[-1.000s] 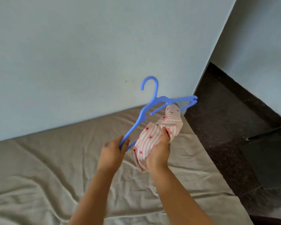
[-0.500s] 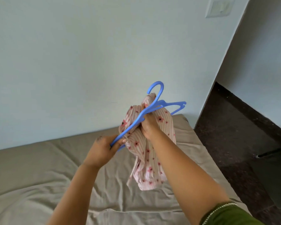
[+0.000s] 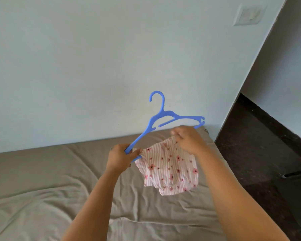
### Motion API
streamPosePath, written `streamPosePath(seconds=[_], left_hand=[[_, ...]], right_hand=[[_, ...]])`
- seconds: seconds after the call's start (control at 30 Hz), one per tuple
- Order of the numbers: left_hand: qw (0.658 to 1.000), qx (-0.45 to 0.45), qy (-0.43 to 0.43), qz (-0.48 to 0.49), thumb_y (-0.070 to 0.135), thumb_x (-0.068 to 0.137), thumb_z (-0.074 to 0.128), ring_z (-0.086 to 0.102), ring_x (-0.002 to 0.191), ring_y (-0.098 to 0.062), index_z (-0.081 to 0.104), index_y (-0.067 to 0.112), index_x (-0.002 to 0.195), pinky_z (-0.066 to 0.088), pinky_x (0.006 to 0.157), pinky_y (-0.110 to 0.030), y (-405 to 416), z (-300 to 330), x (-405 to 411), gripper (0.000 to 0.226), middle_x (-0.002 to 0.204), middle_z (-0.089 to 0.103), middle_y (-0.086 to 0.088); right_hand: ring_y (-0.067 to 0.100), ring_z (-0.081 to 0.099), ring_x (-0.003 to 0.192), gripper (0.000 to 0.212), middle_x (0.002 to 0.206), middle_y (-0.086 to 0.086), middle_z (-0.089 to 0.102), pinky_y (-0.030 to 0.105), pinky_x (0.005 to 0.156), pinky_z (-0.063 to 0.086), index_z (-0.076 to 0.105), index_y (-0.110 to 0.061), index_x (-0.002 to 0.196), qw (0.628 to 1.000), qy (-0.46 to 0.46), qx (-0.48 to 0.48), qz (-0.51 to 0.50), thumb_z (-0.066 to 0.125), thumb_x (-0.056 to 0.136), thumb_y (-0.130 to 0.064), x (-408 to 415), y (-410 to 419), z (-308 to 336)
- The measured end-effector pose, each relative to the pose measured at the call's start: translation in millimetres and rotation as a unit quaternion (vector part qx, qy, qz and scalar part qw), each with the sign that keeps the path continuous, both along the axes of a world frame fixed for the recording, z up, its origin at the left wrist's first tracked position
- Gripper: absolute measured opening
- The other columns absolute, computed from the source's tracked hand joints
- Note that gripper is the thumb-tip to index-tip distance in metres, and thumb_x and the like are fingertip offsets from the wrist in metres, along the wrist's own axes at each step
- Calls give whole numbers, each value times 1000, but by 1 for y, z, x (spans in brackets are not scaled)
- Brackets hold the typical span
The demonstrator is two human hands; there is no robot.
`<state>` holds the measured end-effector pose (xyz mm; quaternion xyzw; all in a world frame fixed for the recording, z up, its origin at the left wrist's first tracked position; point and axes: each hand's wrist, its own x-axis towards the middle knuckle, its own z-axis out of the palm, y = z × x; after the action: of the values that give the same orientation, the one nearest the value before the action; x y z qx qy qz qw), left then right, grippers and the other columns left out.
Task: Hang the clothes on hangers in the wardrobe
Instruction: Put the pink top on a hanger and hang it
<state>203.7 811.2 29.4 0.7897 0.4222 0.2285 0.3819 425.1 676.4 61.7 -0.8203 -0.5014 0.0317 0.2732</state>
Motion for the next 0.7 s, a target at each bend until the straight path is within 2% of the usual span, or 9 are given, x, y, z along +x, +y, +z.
streamPosePath(seconds=[0.07, 0.13, 0.23, 0.33, 0.4, 0.47, 0.57, 0.63, 0.7], left_hand=[[1000, 7, 0, -14, 38, 71, 84, 52, 38, -12, 48, 4, 59, 44, 44, -25, 4, 5, -4, 51, 47, 44, 5], [999, 25, 1, -29, 43, 65, 87, 50, 38, -13, 40, 13, 53, 44, 47, -26, 9, 11, -7, 57, 43, 41, 7], [996, 70, -24, -43, 42, 57, 91, 47, 39, -16, 38, 11, 52, 42, 48, -31, 20, 23, -14, 62, 39, 39, 7], [995, 71, -54, -54, 32, 55, 94, 46, 36, -16, 36, 12, 52, 38, 48, -26, 31, 45, -28, 62, 41, 35, 7], [993, 87, -37, -68, 31, 54, 94, 47, 36, -16, 36, 12, 53, 37, 47, -26, 38, 60, -40, 62, 44, 34, 3], [990, 127, -14, -58, 35, 56, 93, 45, 40, -19, 36, 12, 53, 34, 48, -26, 44, 72, -49, 62, 46, 35, -1], [976, 181, -72, 97, 47, 61, 88, 43, 54, -19, 47, 14, 61, 34, 54, -29, 45, 72, -54, 52, 55, 45, 3], [937, 88, -223, 255, 53, 59, 86, 59, 82, -19, 56, 16, 91, 49, 72, -31, 32, 62, -54, 57, 85, 58, 5], [872, -71, -331, 352, 60, 56, 85, 59, 107, -23, 52, 10, 120, 50, 93, -40, 13, 47, -49, 87, 108, 54, 2]], right_hand=[[35, 56, 97, 18, 101, 11, 62, 27, 86, 36, 69, -11, 103, 980, -62, 153, -111, 60, 88, -8, 22, -17, -16], [35, 48, 103, 28, 109, 10, 55, 37, 92, 39, 66, -18, 108, 978, -56, 119, -160, 65, 82, -8, 31, -23, -26], [28, 46, 107, 19, 114, 2, 58, 41, 95, 40, 70, -24, 103, 985, -90, 104, -102, 64, 85, -24, 21, -23, -29], [27, 46, 113, 37, 118, -5, 57, 46, 95, 40, 63, -28, 115, 986, -154, 54, -42, 60, 82, -42, 6, -16, -28], [31, 46, 120, 39, 119, -2, 59, 50, 99, 34, 63, -22, 115, 981, -193, 8, 2, 69, 78, -32, 7, -8, -23], [35, 56, 107, 28, 104, 5, 64, 44, 88, 39, 63, -13, 107, 980, -193, -46, 35, 71, 80, -18, 7, 2, -8], [29, 56, 95, 21, 95, 2, 56, 31, 73, 25, 58, -10, 113, 983, -147, -79, 73, 55, 95, -19, -3, 13, 14], [26, 54, 94, 20, 93, -2, 50, 30, 74, 21, 57, -12, 115, 985, -136, -64, 83, 50, 98, -20, -8, 18, 25], [25, 54, 94, 19, 98, -1, 55, 31, 77, 24, 56, -14, 115, 985, -132, -60, 92, 50, 98, -20, -13, 22, 36]])
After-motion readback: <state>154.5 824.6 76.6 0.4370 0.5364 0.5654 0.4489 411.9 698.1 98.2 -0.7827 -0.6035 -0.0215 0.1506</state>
